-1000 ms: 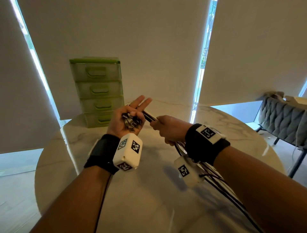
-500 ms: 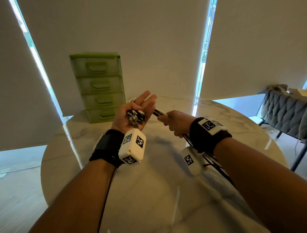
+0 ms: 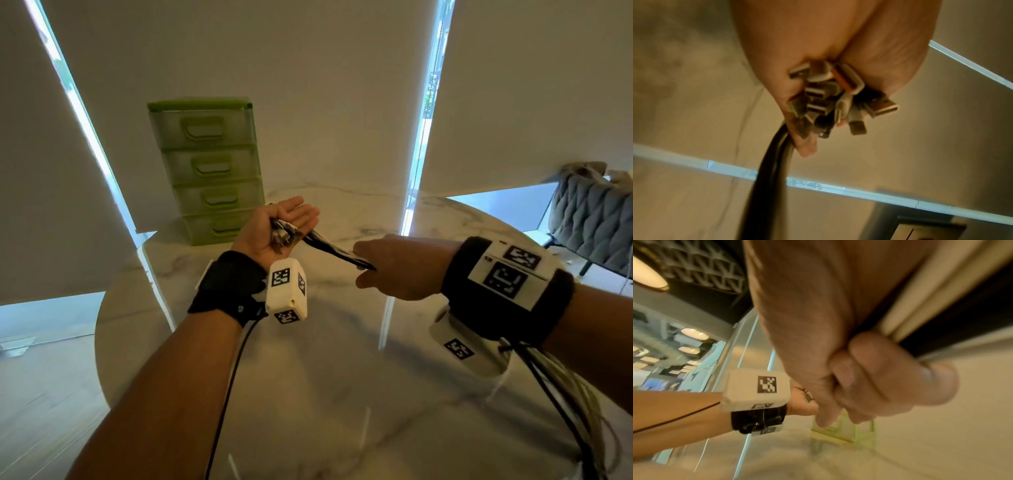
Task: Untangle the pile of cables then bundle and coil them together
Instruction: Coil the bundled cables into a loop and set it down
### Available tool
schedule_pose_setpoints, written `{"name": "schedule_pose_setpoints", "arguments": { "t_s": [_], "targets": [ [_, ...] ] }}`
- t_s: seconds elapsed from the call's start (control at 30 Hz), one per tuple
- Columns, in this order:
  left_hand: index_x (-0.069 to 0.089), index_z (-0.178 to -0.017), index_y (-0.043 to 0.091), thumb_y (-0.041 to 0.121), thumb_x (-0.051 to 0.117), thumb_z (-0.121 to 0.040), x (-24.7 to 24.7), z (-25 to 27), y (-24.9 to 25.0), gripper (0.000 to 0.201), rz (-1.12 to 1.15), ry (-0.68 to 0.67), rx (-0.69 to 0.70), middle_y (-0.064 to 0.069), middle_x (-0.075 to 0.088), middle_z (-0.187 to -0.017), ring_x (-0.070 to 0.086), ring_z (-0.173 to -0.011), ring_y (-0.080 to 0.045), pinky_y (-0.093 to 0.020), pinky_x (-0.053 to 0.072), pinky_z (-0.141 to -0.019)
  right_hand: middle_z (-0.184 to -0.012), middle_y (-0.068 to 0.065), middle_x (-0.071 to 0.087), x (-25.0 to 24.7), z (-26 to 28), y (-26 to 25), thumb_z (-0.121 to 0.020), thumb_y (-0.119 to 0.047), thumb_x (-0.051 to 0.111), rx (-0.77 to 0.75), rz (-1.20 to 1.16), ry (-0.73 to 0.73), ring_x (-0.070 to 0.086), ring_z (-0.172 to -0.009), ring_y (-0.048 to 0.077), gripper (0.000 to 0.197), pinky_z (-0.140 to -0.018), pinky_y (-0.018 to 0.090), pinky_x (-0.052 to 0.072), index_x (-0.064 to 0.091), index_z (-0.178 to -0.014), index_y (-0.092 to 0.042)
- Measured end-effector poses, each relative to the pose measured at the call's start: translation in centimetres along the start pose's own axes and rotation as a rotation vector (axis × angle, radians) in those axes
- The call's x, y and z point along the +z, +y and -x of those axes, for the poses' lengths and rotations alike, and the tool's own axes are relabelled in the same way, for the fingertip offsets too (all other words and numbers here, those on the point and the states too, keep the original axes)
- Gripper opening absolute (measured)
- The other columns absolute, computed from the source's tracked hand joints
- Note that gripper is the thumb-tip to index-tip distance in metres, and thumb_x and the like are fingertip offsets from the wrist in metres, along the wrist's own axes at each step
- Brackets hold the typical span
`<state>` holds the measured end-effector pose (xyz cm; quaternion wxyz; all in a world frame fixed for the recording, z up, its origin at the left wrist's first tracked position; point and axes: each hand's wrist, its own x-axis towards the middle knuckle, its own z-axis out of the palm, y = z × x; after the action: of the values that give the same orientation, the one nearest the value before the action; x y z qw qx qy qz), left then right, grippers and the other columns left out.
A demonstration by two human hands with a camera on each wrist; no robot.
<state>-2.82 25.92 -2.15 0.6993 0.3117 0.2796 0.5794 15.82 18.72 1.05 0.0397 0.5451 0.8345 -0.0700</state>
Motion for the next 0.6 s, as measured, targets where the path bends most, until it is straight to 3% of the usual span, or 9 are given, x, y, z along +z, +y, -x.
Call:
{"name": "schedule_pose_setpoints", "arguments": {
  "t_s": [0.07, 0.17, 0.23, 0.3, 0.33, 0.4, 0.47, 0.53, 0.6],
  "targets": [
    [0.037, -0.137, -0.008, -0.008, 0.020, -0.088, 0.1, 0.2, -0.1, 0.052, -0.086, 0.015, 0.000, -0.027, 0.044, -0.141, 0.062, -0.103, -0.029, -0.035, 0.054, -0.085, -0.084, -0.004, 0.050, -0.9, 0.2, -0.9, -0.097, -0.035, 0.051, -0.054, 0.113, 0.011, 0.051, -0.073, 0.015, 0.018, -0.069, 0.029, 0.045, 0.047, -0.100, -0.018],
    [0.036, -0.140, -0.007, -0.008, 0.023, -0.090, 0.7, 1.0, -0.2, 0.052, -0.282, -0.049, -0.054, -0.032, 0.045, -0.138, 0.065, -0.104, -0.032, -0.030, 0.057, -0.083, -0.073, -0.010, 0.044, -2.6, 0.4, -2.0, -0.098, -0.034, 0.050, -0.166, 0.206, 0.026, 0.044, -0.061, 0.007, 0.023, -0.054, 0.018, 0.031, 0.042, -0.082, -0.020],
    [0.038, -0.135, -0.016, -0.010, 0.025, -0.091, 1.4, 1.8, -0.2, 0.046, -0.424, -0.078, -0.082, -0.039, 0.036, -0.128, 0.060, -0.103, -0.039, -0.029, 0.049, -0.087, -0.073, -0.011, 0.047, -4.0, 0.4, -2.5, -0.098, -0.034, 0.051, -0.239, 0.208, 0.027, 0.045, -0.060, 0.005, 0.026, -0.052, 0.014, 0.029, 0.044, -0.075, -0.023],
    [0.043, -0.125, -0.022, -0.010, 0.038, -0.086, 1.5, 2.0, -0.6, 0.041, -0.519, -0.081, -0.047, -0.043, 0.055, -0.094, 0.071, -0.073, -0.032, -0.027, 0.058, -0.067, -0.077, -0.008, 0.056, -5.3, 0.0, -2.7, -0.096, -0.035, 0.053, -0.300, 0.158, 0.051, 0.049, -0.064, 0.008, 0.022, -0.056, 0.014, 0.033, 0.056, -0.082, -0.018],
    [0.054, -0.110, -0.018, -0.008, 0.046, -0.081, 1.5, 1.9, -0.7, 0.031, -0.547, -0.117, -0.040, -0.028, 0.058, -0.078, 0.070, -0.062, -0.027, -0.027, 0.058, -0.059, -0.079, -0.004, 0.060, -5.7, -0.3, -2.7, -0.095, -0.036, 0.054, -0.316, 0.127, 0.059, 0.053, -0.067, 0.010, 0.024, -0.059, 0.016, 0.036, 0.062, -0.085, -0.015],
    [0.057, -0.105, -0.012, 0.003, 0.057, -0.079, 1.1, 1.7, -0.9, 0.030, -0.540, -0.207, -0.083, -0.024, 0.066, -0.092, 0.071, -0.076, -0.027, -0.032, 0.058, -0.068, -0.075, -0.004, 0.063, -6.0, -1.1, -2.7, -0.094, -0.035, 0.055, -0.344, 0.072, 0.074, 0.055, -0.067, 0.012, 0.025, -0.061, 0.019, 0.038, 0.064, -0.078, -0.019],
    [0.062, -0.107, -0.006, 0.017, 0.048, -0.089, 1.1, 1.9, -0.9, 0.032, -0.548, -0.273, -0.126, -0.019, 0.072, -0.095, 0.072, -0.085, -0.027, -0.033, 0.059, -0.073, -0.067, -0.008, 0.058, -6.0, -1.8, -2.8, -0.094, -0.035, 0.056, -0.368, 0.022, 0.107, 0.052, -0.063, 0.009, 0.028, -0.060, 0.016, 0.035, 0.058, -0.069, -0.024],
    [0.070, -0.089, -0.002, 0.020, 0.033, -0.098, 1.5, 2.3, -1.0, 0.044, -0.490, -0.307, -0.158, -0.015, 0.074, -0.081, 0.072, -0.072, -0.022, -0.031, 0.059, -0.067, -0.070, -0.008, 0.061, -6.2, -2.5, -2.7, -0.093, -0.036, 0.058, -0.371, -0.076, 0.153, 0.055, -0.066, 0.008, 0.024, -0.064, 0.017, 0.038, 0.062, -0.075, -0.022],
    [0.073, -0.068, 0.003, 0.023, 0.032, -0.096, 1.6, 2.4, -1.3, 0.054, -0.347, -0.337, -0.154, -0.011, 0.070, -0.065, 0.067, -0.056, -0.020, -0.031, 0.059, -0.063, -0.074, -0.009, 0.063, -6.3, -3.0, -2.4, -0.092, -0.037, 0.060, -0.367, -0.159, 0.213, 0.058, -0.071, 0.008, 0.019, -0.066, 0.018, 0.042, 0.065, -0.082, -0.021]
  ]
}}
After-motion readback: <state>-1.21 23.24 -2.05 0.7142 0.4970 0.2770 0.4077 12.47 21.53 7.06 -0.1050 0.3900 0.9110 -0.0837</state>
